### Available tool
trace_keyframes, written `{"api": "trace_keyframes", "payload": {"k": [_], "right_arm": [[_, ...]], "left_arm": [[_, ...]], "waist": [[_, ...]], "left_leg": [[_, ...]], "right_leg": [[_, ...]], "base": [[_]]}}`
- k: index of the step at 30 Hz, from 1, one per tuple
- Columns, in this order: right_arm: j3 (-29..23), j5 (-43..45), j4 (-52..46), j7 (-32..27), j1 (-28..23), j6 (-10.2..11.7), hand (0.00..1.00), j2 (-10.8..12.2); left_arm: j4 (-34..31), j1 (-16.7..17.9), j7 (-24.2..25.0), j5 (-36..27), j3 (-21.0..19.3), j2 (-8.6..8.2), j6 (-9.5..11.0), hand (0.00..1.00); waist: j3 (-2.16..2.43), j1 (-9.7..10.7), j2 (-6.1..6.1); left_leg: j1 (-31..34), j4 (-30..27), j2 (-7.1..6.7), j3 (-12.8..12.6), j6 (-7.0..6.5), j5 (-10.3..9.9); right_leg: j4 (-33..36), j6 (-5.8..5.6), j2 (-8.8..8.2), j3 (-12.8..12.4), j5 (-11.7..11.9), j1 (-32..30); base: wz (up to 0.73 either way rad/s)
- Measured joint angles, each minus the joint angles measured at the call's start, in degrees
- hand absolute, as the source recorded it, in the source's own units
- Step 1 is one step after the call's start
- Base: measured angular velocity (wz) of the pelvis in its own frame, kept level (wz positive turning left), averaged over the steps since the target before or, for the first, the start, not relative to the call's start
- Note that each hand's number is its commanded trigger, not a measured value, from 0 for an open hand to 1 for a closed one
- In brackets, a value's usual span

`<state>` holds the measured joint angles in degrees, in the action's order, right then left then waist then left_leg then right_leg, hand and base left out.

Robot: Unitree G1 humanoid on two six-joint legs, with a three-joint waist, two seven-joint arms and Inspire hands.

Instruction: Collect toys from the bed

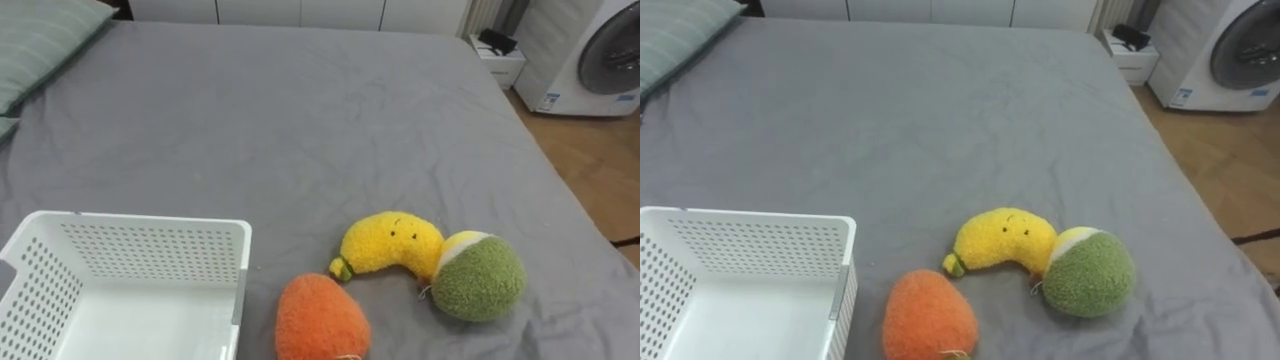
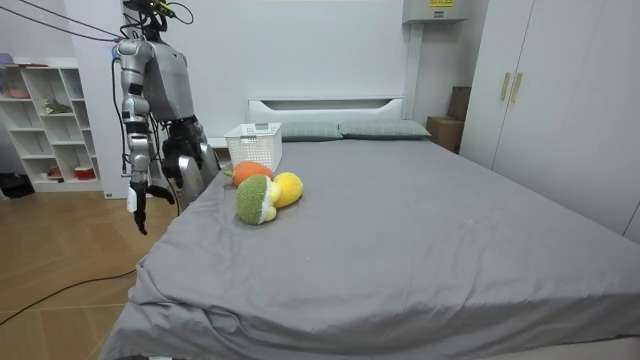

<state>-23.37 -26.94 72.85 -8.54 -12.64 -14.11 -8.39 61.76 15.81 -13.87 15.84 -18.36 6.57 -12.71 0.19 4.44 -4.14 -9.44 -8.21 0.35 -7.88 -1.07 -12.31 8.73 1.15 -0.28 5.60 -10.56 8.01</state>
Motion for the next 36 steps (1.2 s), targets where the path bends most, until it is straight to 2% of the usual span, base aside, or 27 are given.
{"api": "trace_keyframes", "payload": {"k": [3,8,12,14,18,20,21,23,27,30,34,35,36], "right_arm": [[-0.4,-0.4,-3.3,-3.9,0.5,1.4,0.0,-1.2],[-0.8,0.3,-13.1,-10.0,2.5,3.2,0.0,-3.3],[-0.7,0.8,-26.4,-15.1,2.8,5.5,0.0,-3.2],[-0.3,2.8,-29.8,-17.3,3.6,6.5,0.0,-3.2],[0.9,8.4,-40.8,-21.4,3.7,7.2,0.0,-2.9],[2.2,10.8,-45.9,-21.7,3.8,7.7,0.0,-2.9],[2.7,12.0,-48.2,-21.8,4.1,8.4,0.0,-2.9],[4.0,14.2,-52.7,-21.9,4.1,8.5,0.0,-2.9],[6.3,18.8,-59.6,-21.9,4.1,9.5,0.0,-3.0],[7.2,21.0,-62.7,-21.3,4.1,9.8,0.0,-3.0],[9.0,22.6,-64.0,-20.9,4.1,11.1,0.0,-3.0],[9.5,22.6,-64.5,-20.7,4.2,11.1,0.0,-3.0],[10.4,22.9,-64.8,-20.7,4.2,11.2,0.0,-3.0]], "left_arm": [[0.0,0.0,-0.9,0.0,0.1,1.04,0.8,0.0],[-0.1,-0.1,-1.7,0.0,0.3,1.43,1.6,0.0],[0.1,-0.2,-1.7,0.0,0.8,1.62,2.4,0.0],[0.1,0.1,-1.7,-0.1,1.9,1.89,2.8,0.0],[0.1,-0.2,-1.8,0.1,2.9,1.86,3.2,0.0],[0.1,-0.6,-1.8,0.0,3.0,1.89,3.2,0.0],[0.1,-0.6,-1.8,0.0,3.3,1.89,3.3,0.0],[-0.1,-0.4,-1.7,-0.1,4.1,1.82,3.5,0.0],[-0.7,0.0,-1.7,-0.1,5.1,1.69,3.7,0.0],[-0.7,0.0,-1.7,0.0,5.1,1.62,4.5,0.0],[-0.8,0.1,-1.7,0.0,5.2,1.43,4.7,0.0],[-0.8,0.0,-1.7,0.0,5.3,1.37,4.9,0.0],[-0.8,0.2,-1.7,0.0,5.6,1.37,5.1,0.0]], "waist": [[0.0,-0.1,0.08],[-0.01,0.2,0.07],[0.01,-0.1,0.06],[0.01,-0.2,-0.06],[-0.03,-1.4,0.03],[-0.23,-1.6,0.34],[-0.27,-1.7,0.24],[-0.26,-1.8,0.31],[0.09,-2.4,0.41],[-0.04,-3.3,0.52],[-0.03,-3.5,0.49],[0.09,-3.6,0.29],[-0.02,-3.6,0.46]], "left_leg": [[0.1,0.2,0.21,-0.9,0.01,0.0],[0.2,0.5,0.27,-2.0,0.0,0.0],[0.9,0.6,0.3,-2.7,-0.01,0.0],[1.4,0.5,0.28,-2.7,-0.01,0.0],[1.7,0.6,0.28,-2.7,-0.01,0.0],[1.8,0.6,0.29,-2.7,-0.01,0.0],[1.8,0.5,0.29,-2.7,-0.01,0.0],[1.8,0.5,0.28,-2.7,-0.01,0.0],[2.1,0.5,0.33,-2.9,-0.01,0.0],[2.1,0.5,0.32,-2.9,-0.01,0.0],[2.6,0.5,0.33,-2.8,-0.01,0.0],[2.9,0.4,0.32,-2.8,-0.01,0.0],[2.9,0.4,0.34,-2.8,-0.01,0.0]], "right_leg": [[0.1,0.0,0.38,-1.0,0.1,-0.5],[0.9,0.04,0.42,-1.9,0.1,-1.8],[1.0,-0.02,0.45,-2.2,0.2,-2.6],[1.1,-0.04,0.45,-2.2,0.2,-3.1],[0.9,-0.05,0.47,-2.3,0.3,-3.3],[0.9,-0.05,0.46,-2.2,0.3,-3.3],[0.9,-0.05,0.44,-2.1,0.3,-3.3],[0.9,-0.06,0.43,-2.2,0.3,-3.4],[1.1,-0.06,0.42,-2.2,0.3,-4.0],[1.0,-0.06,0.4,-2.1,0.3,-4.0],[1.0,-0.06,0.36,-1.8,0.3,-4.0],[1.0,-0.06,0.32,-1.7,0.4,-4.0],[1.0,-0.05,0.33,-1.7,0.4,-4.0]], "base": [[-0.11],[-0.15],[-0.05],[0.0],[0.0],[0.0],[0.0],[0.0],[-0.02],[-0.01],[0.02],[0.03],[0.0]]}}
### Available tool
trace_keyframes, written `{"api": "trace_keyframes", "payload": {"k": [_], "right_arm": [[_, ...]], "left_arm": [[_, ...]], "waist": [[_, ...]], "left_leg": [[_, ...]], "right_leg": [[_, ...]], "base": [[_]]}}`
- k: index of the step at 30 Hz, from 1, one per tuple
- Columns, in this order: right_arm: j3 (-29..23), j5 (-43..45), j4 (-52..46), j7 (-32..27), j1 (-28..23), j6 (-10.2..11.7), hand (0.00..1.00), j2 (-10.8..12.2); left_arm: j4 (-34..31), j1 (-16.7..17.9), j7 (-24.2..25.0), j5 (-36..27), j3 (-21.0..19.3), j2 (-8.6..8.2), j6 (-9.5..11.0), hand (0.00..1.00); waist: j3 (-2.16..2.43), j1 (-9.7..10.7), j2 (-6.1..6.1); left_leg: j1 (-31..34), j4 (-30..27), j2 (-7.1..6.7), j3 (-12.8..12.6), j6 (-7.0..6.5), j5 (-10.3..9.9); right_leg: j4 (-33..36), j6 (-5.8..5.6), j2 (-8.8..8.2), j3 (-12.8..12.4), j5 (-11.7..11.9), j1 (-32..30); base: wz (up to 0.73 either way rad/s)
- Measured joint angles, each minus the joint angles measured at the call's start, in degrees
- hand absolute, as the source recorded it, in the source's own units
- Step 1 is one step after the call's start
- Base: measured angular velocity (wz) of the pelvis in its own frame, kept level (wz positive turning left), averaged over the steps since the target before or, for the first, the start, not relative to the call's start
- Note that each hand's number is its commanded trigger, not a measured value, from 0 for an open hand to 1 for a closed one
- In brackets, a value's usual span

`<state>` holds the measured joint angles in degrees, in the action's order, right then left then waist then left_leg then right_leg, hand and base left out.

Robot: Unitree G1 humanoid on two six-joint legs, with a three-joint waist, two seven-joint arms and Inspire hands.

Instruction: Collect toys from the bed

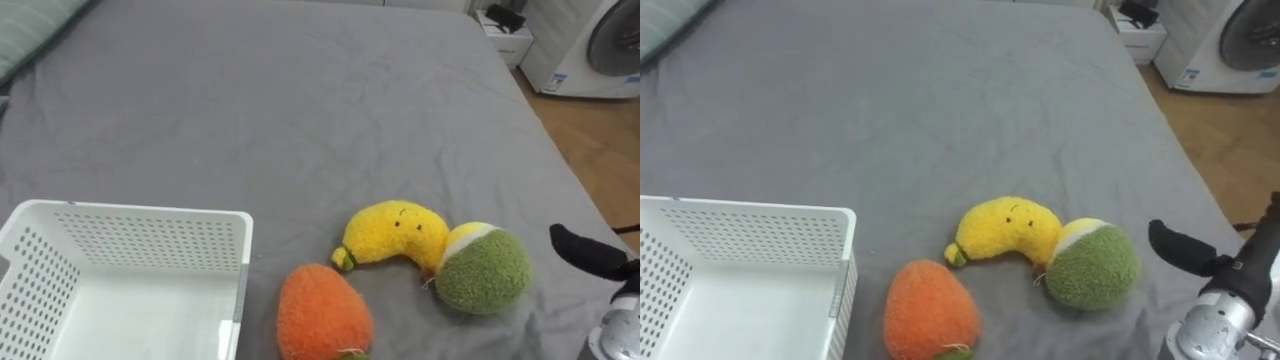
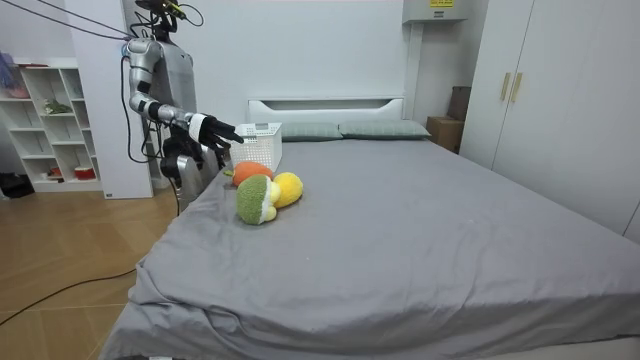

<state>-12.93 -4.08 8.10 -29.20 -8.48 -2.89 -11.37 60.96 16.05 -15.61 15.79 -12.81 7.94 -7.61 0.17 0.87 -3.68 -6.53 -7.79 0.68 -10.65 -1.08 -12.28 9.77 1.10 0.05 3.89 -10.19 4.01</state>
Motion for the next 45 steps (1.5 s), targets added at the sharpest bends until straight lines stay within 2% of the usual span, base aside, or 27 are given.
{"api": "trace_keyframes", "payload": {"k": [2,7,16,24,31,35,45], "right_arm": [[1.1,0.1,0.0,0.3,0.0,0.3,0.0,0.0],[3.2,2.6,0.0,2.4,0.0,0.3,0.0,0.0],[6.3,4.4,0.5,6.3,0.3,0.3,0.0,0.0],[7.5,4.8,6.2,11.1,0.7,0.3,0.0,-0.1],[7.2,5.1,10.9,11.7,0.9,-0.6,0.0,-1.3],[7.1,9.0,15.7,11.6,2.4,-1.0,0.0,-1.7],[7.1,9.4,21.1,9.9,4.1,-1.0,0.0,-1.8]], "left_arm": [[0.0,0.2,0.0,0.0,0.4,-0.02,0.2,0.0],[0.1,0.3,0.0,0.0,1.2,-0.05,0.2,0.0],[-0.4,0.7,-0.1,0.1,2.5,-0.05,0.0,0.0],[-0.9,1.5,0.4,0.1,3.5,-0.07,-0.1,0.0],[-1.4,1.8,2.1,0.2,3.2,0.07,-1.6,0.0],[-3.7,2.5,3.0,0.2,2.1,-0.02,-2.3,0.0],[-3.5,2.6,3.3,0.1,1.7,-0.02,-2.4,0.0]], "waist": [[0.09,0.0,-0.08],[-0.09,-0.1,-0.05],[-0.25,-1.5,-0.48],[-0.34,-1.7,-0.28],[-0.19,-2.3,0.49],[-0.09,-2.9,0.32],[-0.04,-3.0,-0.32]], "left_leg": [[-0.1,0.0,0.0,0.1,0.0,0.0],[-0.2,-0.1,-0.05,0.8,-0.01,0.0],[-0.1,-0.5,-0.07,1.4,-0.01,0.0],[-0.1,-0.9,-0.13,2.0,-0.03,0.0],[0.1,-1.0,-0.39,2.8,-0.12,0.1],[0.3,-1.2,-0.47,3.3,-0.16,0.1],[1.0,-1.9,-0.6,4.6,-0.22,0.2]], "right_leg": [[0.0,0.0,-0.01,0.1,0.0,0.1],[-0.1,0.0,-0.15,1.0,0.0,0.7],[-0.2,0.0,-0.3,1.9,0.0,1.1],[-0.1,-0.02,-0.69,2.8,0.0,1.6],[-0.2,-0.05,-0.79,3.4,0.0,1.6],[-0.3,-0.08,-0.84,4.0,0.0,1.8],[-0.3,-0.09,-0.99,5.0,-0.1,1.9]], "base": [[0.02],[0.09],[0.04],[0.04],[0.03],[0.07],[0.05]]}}
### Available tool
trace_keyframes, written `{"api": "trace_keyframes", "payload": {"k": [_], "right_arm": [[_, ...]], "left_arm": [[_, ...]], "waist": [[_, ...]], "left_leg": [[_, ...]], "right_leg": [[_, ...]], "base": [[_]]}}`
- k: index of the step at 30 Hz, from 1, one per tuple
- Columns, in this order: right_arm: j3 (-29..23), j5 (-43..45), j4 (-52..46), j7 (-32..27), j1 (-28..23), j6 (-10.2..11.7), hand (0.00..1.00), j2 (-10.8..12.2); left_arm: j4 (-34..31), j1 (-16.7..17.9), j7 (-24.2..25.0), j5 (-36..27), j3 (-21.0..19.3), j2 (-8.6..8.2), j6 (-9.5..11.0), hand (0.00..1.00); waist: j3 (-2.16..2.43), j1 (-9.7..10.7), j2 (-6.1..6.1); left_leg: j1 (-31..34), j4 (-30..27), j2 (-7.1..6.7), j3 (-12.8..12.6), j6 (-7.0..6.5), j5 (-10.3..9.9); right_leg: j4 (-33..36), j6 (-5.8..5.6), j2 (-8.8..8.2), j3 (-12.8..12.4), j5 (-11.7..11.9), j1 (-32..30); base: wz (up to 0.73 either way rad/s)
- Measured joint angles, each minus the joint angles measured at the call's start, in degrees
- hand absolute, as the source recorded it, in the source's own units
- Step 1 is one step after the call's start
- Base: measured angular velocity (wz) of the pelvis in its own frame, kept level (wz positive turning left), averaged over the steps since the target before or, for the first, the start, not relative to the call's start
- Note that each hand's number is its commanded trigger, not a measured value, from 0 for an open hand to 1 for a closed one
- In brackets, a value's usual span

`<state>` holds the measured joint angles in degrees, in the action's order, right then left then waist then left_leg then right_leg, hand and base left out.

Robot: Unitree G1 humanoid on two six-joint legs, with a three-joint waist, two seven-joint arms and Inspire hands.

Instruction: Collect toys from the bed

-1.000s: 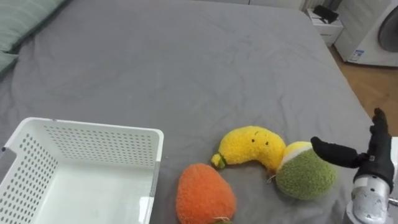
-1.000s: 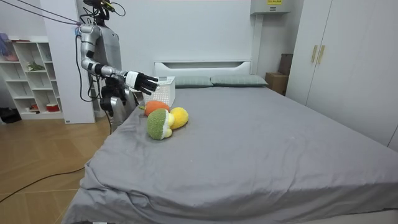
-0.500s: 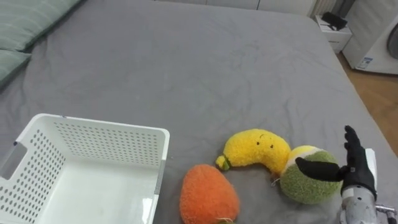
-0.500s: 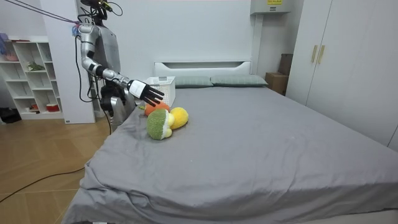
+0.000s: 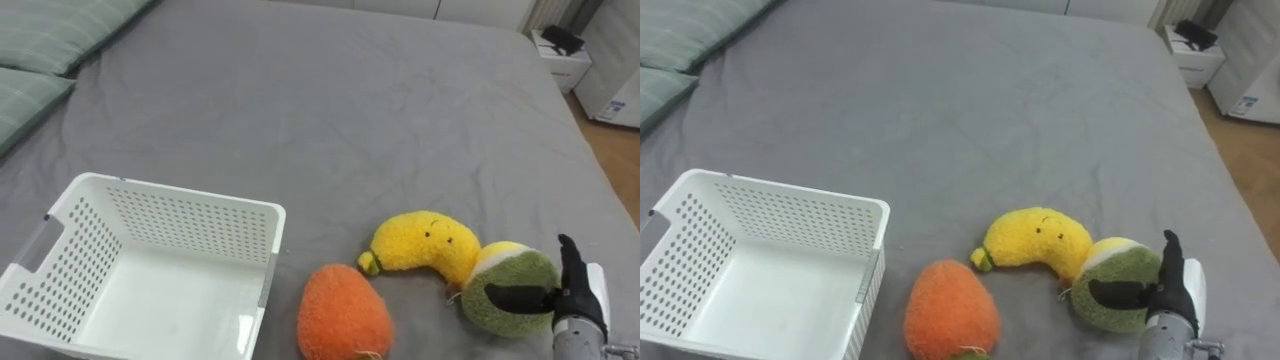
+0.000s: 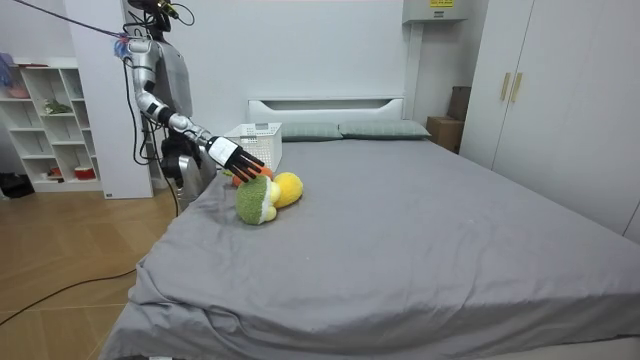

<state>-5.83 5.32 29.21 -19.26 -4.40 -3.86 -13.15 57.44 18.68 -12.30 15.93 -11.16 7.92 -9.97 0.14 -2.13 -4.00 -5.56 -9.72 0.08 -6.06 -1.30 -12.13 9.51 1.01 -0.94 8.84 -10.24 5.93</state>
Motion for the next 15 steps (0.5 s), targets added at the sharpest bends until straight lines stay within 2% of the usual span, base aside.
{"api": "trace_keyframes", "payload": {"k": [10,15], "right_arm": [[0.0,0.0,0.5,-1.2,0.1,0.1,0.0,0.0],[0.0,0.0,6.3,-1.6,1.9,0.1,0.0,0.0]], "left_arm": [[0.1,0.0,0.1,0.0,0.0,0.01,0.0,0.0],[0.2,0.0,0.1,0.0,0.1,0.01,0.1,0.0]], "waist": [[-0.06,-0.1,-0.15],[-0.2,-0.3,-0.36]], "left_leg": [[0.0,0.0,-0.03,0.0,-0.01,0.0],[0.0,-0.1,-0.05,0.0,-0.02,0.0]], "right_leg": [[0.0,0.0,0.0,0.1,0.0,0.1],[0.0,-0.01,-0.07,0.5,0.0,0.4]], "base": [[0.0],[0.03]]}}
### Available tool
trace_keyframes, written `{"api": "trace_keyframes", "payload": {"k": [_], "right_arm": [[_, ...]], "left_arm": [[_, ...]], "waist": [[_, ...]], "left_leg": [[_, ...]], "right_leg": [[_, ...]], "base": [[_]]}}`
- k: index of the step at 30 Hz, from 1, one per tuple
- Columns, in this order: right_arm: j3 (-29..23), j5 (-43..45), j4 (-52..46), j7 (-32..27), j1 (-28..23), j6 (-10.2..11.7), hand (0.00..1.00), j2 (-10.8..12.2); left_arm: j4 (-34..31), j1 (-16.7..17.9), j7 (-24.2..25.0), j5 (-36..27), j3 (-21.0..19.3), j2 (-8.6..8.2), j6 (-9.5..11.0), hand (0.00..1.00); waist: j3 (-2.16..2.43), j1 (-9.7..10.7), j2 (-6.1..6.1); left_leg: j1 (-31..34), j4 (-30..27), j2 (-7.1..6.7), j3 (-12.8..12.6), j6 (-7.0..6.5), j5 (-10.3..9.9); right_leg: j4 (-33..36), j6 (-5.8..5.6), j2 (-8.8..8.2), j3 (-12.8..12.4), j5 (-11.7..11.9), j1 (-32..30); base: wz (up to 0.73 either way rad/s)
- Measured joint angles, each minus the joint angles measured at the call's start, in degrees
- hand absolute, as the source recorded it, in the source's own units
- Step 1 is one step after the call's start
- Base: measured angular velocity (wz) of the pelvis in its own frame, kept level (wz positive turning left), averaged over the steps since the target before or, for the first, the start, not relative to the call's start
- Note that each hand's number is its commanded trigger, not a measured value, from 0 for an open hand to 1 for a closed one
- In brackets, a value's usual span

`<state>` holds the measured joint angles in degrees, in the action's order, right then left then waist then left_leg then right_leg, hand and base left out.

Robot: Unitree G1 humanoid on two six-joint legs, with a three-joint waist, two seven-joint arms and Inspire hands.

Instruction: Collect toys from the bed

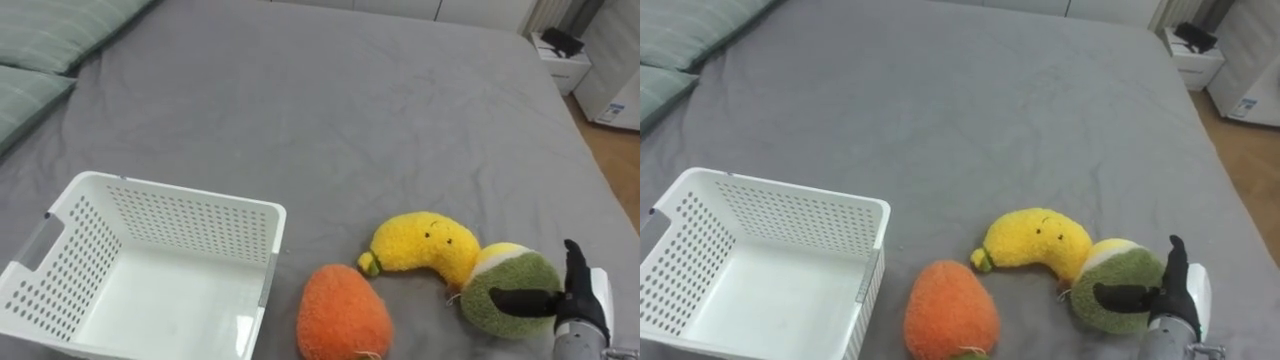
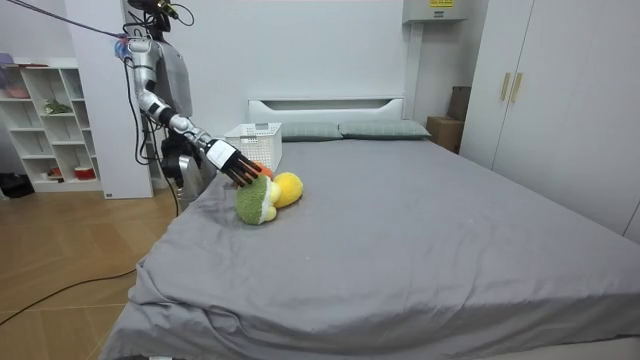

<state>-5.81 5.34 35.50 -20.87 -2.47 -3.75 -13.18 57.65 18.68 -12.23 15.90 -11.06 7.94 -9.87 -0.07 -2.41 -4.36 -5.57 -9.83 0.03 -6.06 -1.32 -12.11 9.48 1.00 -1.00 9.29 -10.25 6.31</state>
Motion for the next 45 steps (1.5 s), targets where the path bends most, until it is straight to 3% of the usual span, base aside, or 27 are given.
{"api": "trace_keyframes", "payload": {"k": [4,9,24,25,26,27,28,34,39,45], "right_arm": [[0.0,0.0,1.3,-0.2,0.4,0.0,0.0,0.0],[0.3,1.8,5.1,-0.1,1.1,0.0,0.0,0.0],[0.4,4.4,8.9,-0.2,2.5,0.0,0.0,-0.1],[0.4,4.4,8.9,-0.2,2.5,0.0,0.13,-0.1],[0.4,4.4,8.9,-0.2,2.5,0.0,0.34,-0.1],[0.2,4.5,8.9,-0.2,2.5,0.0,0.75,-0.1],[0.2,4.5,8.9,-0.2,2.5,0.0,1.0,-0.1],[-0.1,7.2,9.2,-0.2,2.9,-0.1,1.0,-0.9],[-0.5,10.0,11.4,-0.2,4.1,-0.2,1.0,-3.0],[-0.4,13.4,14.5,0.1,3.9,-0.9,1.0,-3.1]], "left_arm": [[-0.1,0.0,0.0,0.0,0.0,0.01,0.0,0.0],[-0.2,0.0,-0.1,0.0,0.0,0.13,0.1,0.0],[-0.3,0.2,-0.8,2.4,0.0,0.25,0.7,0.0],[-0.3,0.2,-0.8,2.4,0.0,0.24,0.7,0.0],[-0.3,0.2,-0.8,2.4,0.0,0.25,0.7,0.0],[-0.3,0.2,-0.8,2.5,0.0,0.24,0.7,0.0],[-0.3,0.2,-0.8,2.6,0.0,0.25,0.7,0.0],[-0.2,0.7,-0.1,2.8,0.0,0.08,0.3,0.0],[-0.2,1.3,0.7,2.8,0.1,-0.22,-0.1,0.0],[-0.2,1.8,0.7,3.1,0.1,-0.08,-0.1,0.0]], "waist": [[-0.26,-0.3,0.17],[-0.27,-1.6,0.09],[-0.23,-2.8,0.27],[-0.21,-2.8,0.3],[-0.2,-2.8,0.4],[-0.19,-2.8,0.49],[-0.18,-2.8,0.53],[-0.16,-2.7,0.82],[-0.16,-2.6,0.77],[-0.13,-2.4,0.59]], "left_leg": [[0.0,0.1,-0.01,0.1,0.0,0.0],[0.1,0.1,-0.18,0.9,-0.02,0.0],[0.2,-0.3,-0.9,3.2,-0.36,0.3],[0.2,-0.3,-0.9,3.3,-0.36,0.3],[0.2,-0.4,-0.91,3.3,-0.36,0.3],[0.2,-0.4,-0.91,3.3,-0.36,0.3],[0.3,-0.5,-0.92,3.4,-0.36,0.3],[0.4,-0.7,-1.06,4.0,-0.4,0.3],[0.9,-1.0,-1.32,4.9,-0.44,0.6],[0.9,-1.1,-1.61,6.0,-0.49,0.9]], "right_leg": [[-0.1,-0.04,-0.04,0.3,0.0,0.2],[-0.8,-0.05,-0.11,1.0,0.0,0.7],[-0.9,-0.39,-0.68,2.5,-0.1,1.6],[-0.9,-0.39,-0.68,2.5,-0.1,1.6],[-0.9,-0.39,-0.66,2.5,-0.1,1.6],[-0.8,-0.39,-0.66,2.5,-0.1,1.6],[-0.8,-0.39,-0.66,2.6,-0.1,1.6],[-0.9,-0.41,-0.85,3.6,-0.1,1.9],[-0.9,-0.46,-1.09,4.7,-0.1,2.1],[-1.1,-0.5,-1.37,6.1,-0.2,2.7]], "base": [[0.02],[0.06],[0.06],[0.0],[0.0],[0.0],[0.03],[0.06],[0.11],[0.11]]}}
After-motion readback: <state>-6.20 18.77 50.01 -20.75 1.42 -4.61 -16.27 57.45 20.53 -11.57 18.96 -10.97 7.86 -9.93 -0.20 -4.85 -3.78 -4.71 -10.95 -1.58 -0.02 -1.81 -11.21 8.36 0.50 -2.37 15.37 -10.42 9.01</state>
